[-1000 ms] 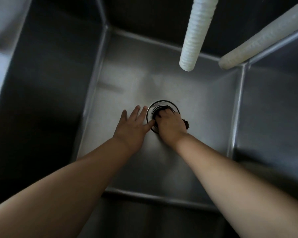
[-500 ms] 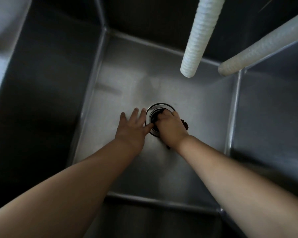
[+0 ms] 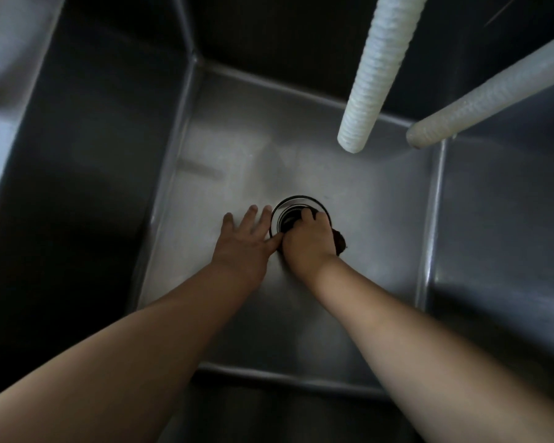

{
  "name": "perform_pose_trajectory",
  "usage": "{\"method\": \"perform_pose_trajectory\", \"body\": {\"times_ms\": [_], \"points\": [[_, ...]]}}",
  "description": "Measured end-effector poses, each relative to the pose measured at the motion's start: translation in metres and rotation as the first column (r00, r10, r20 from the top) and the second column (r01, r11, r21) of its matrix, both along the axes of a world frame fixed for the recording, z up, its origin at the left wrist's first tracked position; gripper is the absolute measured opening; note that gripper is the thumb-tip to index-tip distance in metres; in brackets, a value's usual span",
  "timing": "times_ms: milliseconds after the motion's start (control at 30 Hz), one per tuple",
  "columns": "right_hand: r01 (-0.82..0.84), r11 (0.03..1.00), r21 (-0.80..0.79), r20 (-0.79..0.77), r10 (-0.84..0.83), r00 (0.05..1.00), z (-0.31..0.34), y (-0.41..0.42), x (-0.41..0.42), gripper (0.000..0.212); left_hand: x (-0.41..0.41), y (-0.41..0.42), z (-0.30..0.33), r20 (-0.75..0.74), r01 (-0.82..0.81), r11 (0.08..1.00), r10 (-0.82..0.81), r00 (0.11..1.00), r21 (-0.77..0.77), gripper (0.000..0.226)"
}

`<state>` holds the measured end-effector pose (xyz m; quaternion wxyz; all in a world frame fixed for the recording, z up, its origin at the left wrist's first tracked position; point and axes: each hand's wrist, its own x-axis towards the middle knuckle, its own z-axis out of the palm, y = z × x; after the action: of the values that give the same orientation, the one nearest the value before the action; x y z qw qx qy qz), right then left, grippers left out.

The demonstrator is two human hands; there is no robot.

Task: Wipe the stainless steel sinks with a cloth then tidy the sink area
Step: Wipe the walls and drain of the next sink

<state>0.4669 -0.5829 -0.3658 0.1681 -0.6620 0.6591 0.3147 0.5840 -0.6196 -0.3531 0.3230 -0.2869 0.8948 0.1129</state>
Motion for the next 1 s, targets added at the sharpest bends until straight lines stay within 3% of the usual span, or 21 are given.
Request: {"method": "perform_pose_trajectory", "body": {"times_ms": [233,367,467,633,700,733,800,867,933,1000], "points": [[0.138,0.982,-0.129,0.226,-0.107,0.968,0.002,0.003,-0.015,0.016,0.005,-0.001,-0.006,-0.032,-0.008,1.0,0.008,0.999,0.0,0.073],[0.343,0.885,-0.315,0.384,-0.211,0.899,-0.01,0.026,-0.017,0.021,0.008,-0.002,-0.008,-0.063,-0.021,1.0,0.022,0.998,0.016,0.077],[0.53,0.71,-0.464,0.513,-0.273,0.814,-0.008,0.043,-0.011,0.025,0.01,-0.003,-0.008,-0.071,-0.019,0.999,0.021,0.997,0.029,0.077],[0.755,0.202,-0.623,0.685,-0.325,0.652,0.011,0.065,-0.03,0.031,0.009,-0.003,-0.007,-0.056,-0.021,0.999,0.023,0.998,0.026,0.077],[0.764,0.086,-0.64,0.69,-0.374,0.62,0.016,0.067,-0.038,0.031,0.01,-0.002,-0.006,-0.066,-0.039,0.999,0.04,0.997,0.012,0.08],[0.76,0.085,-0.644,0.685,-0.377,0.623,0.017,0.066,-0.038,0.031,0.011,-0.002,-0.006,-0.081,-0.055,0.998,0.056,0.995,0.006,0.081],[0.722,0.204,-0.661,0.659,-0.303,0.689,0.02,0.06,-0.034,0.03,0.013,-0.001,-0.006,-0.105,-0.077,0.997,0.076,0.992,0.0,0.085],[0.576,0.464,-0.673,0.556,-0.195,0.808,0.018,0.05,-0.028,0.025,0.014,0.001,-0.006,-0.115,-0.072,0.997,0.071,0.991,-0.005,0.085],[0.359,0.787,-0.501,0.412,-0.149,0.899,0.008,0.035,-0.018,0.023,0.014,0.002,-0.007,-0.122,-0.056,0.998,0.055,0.991,-0.006,0.082],[0.272,0.914,-0.301,0.349,-0.16,0.923,-0.005,0.018,-0.01,0.022,0.015,0.002,-0.01,-0.134,-0.056,0.998,0.055,0.989,-0.001,0.08]]}}
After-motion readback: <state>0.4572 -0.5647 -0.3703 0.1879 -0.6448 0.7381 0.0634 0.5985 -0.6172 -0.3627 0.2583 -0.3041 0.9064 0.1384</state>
